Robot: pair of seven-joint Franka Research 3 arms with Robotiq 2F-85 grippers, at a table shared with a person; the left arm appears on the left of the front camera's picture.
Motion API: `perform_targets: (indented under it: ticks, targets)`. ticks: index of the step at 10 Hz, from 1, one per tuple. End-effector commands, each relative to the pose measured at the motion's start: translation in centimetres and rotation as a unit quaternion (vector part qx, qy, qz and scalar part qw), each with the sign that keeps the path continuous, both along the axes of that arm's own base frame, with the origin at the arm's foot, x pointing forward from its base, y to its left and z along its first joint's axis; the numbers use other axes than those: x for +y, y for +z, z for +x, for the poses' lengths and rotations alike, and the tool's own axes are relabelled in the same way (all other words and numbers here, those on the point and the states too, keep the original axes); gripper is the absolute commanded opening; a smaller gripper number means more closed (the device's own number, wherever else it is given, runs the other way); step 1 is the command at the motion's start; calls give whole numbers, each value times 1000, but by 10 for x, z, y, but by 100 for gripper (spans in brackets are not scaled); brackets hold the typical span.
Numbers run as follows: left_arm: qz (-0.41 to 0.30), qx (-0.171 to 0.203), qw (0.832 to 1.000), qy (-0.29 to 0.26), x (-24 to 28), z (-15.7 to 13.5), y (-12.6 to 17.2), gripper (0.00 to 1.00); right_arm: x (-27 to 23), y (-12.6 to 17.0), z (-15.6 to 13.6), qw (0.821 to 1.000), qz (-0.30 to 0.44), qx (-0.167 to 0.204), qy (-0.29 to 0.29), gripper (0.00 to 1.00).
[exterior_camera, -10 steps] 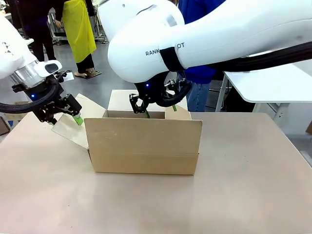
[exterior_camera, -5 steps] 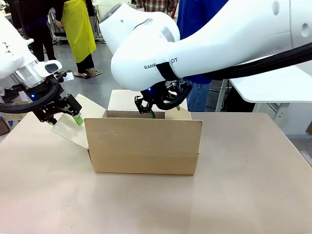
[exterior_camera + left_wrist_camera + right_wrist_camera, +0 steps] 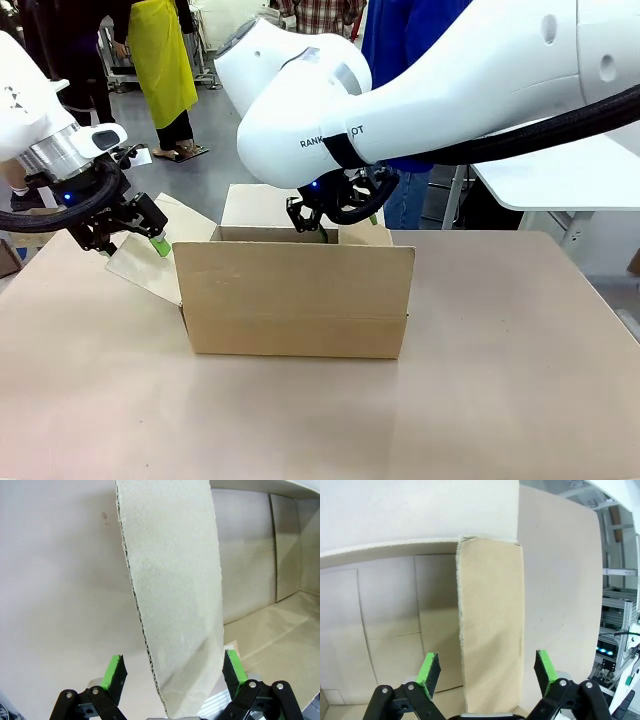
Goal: Pack the gift set into the box.
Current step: Place both hands on the side flaps of the Package Box and spread them outward.
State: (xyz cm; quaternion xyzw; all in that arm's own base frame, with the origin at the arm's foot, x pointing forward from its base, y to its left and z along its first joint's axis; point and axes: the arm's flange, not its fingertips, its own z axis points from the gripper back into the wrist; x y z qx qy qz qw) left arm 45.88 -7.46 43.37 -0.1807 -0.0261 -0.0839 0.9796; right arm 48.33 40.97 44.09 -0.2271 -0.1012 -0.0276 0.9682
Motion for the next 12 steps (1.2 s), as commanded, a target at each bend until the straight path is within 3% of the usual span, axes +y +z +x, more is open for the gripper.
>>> perform_targets:
  ticks: [1,7,12]
  targets:
    - [5,-1,1000,4,1,-1,3,100,-8,0,5,999,-31,-13,-12,100]
    - [5,-1,1000,4,1,-1,3,100,-48,4,-2,999,-42,-12,-30,100]
    - [5,-1,1000,4,1,-1,3,100,-82,25,-12,1000,-14,-2,-2,100]
